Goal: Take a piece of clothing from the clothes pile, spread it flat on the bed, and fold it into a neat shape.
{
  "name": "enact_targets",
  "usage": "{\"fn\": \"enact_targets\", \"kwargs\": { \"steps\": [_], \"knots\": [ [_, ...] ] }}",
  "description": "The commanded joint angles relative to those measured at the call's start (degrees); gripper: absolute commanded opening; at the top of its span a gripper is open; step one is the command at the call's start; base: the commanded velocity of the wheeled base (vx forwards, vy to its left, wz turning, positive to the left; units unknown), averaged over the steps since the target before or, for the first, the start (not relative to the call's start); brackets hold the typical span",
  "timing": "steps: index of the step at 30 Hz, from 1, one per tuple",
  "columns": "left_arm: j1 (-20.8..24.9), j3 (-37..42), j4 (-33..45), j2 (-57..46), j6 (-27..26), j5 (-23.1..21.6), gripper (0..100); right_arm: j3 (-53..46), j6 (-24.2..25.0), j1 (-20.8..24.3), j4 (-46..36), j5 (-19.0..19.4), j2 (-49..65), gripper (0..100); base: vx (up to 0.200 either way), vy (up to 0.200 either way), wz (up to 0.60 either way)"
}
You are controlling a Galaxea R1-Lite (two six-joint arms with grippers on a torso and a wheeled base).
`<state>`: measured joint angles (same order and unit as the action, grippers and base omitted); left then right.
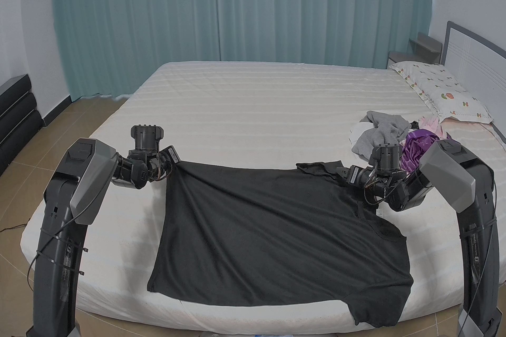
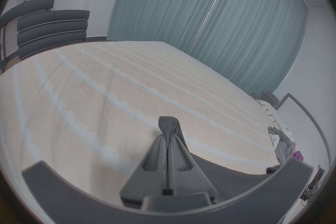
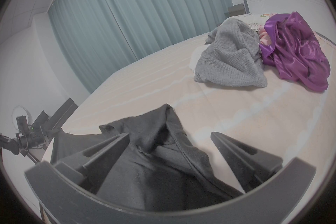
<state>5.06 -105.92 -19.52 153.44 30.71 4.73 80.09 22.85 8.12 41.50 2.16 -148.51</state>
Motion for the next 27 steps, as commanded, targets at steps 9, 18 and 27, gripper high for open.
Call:
{"fn": "enact_targets", "kwargs": {
  "steps": [9,18,27],
  "knots": [
    [0.1,0.0,1.1,0.1,0.0,0.0,0,3.7,-0.8,-0.6,0.4,-2.2,-3.7,0,0.0,0.0,0.0],
    [0.1,-0.2,1.0,0.1,0.0,0.0,0,6.5,0.1,-2.7,2.2,-4.7,-3.4,0,0.0,0.0,0.0],
    [0.4,-3.5,0.4,2.0,0.1,0.0,0,9.4,2.8,-4.8,4.3,-8.1,-4.7,0,0.0,0.0,0.0]
  ]
}}
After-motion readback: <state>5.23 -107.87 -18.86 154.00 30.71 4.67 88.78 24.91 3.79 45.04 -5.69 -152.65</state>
